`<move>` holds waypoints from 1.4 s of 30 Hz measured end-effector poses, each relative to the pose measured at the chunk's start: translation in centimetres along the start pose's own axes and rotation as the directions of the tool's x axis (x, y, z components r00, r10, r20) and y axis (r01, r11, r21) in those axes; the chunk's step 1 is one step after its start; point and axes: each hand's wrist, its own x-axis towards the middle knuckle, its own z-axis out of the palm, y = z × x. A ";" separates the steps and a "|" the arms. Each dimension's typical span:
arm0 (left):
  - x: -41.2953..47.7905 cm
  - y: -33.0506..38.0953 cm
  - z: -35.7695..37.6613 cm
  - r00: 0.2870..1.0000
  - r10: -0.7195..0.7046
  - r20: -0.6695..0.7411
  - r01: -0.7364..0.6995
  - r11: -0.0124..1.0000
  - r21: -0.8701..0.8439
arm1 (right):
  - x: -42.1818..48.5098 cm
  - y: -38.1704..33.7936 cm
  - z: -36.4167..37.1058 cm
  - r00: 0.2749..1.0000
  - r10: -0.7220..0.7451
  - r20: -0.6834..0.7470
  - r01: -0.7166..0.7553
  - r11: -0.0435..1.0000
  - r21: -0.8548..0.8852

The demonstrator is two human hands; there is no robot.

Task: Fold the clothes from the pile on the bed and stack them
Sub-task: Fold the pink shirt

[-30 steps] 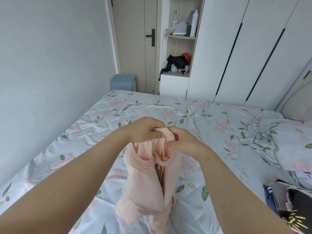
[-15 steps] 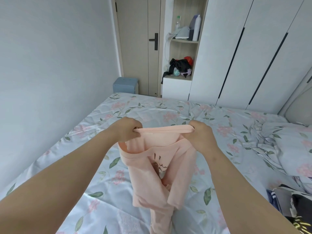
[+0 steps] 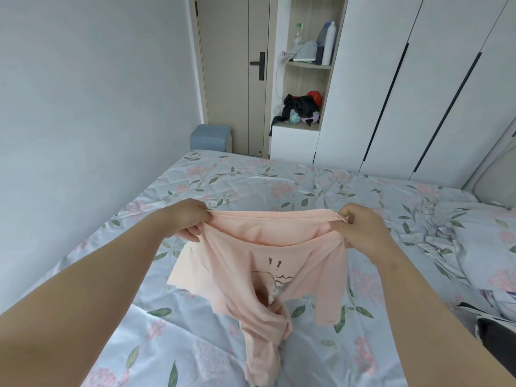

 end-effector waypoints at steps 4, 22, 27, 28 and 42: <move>-2.0 0.0 0.8 0.995 0.043 0.090 -0.003 0.916 -0.401 | -1.5 0.6 0.0 0.956 0.292 -0.003 -0.286 0.937 0.200; -13.2 -1.9 -4.9 0.780 0.475 -0.408 -0.625 0.618 -0.477 | -14.1 -8.4 -1.9 0.879 0.092 -0.468 0.234 0.771 0.592; -17.7 -2.8 -5.7 0.709 0.472 -0.524 -0.706 0.473 -0.528 | -19.7 -10.8 -1.5 0.779 0.012 -0.627 0.351 0.820 0.452; -18.5 -2.8 -5.7 0.697 0.474 -0.538 -0.717 0.440 -0.541 | -20.5 -11.1 -1.5 0.752 0.006 -0.659 0.361 0.834 0.419; -19.8 1.0 -2.7 0.611 0.503 -0.611 -0.789 0.325 -0.521 | -21.0 -10.8 -4.3 0.513 -0.034 -0.858 0.354 0.919 0.175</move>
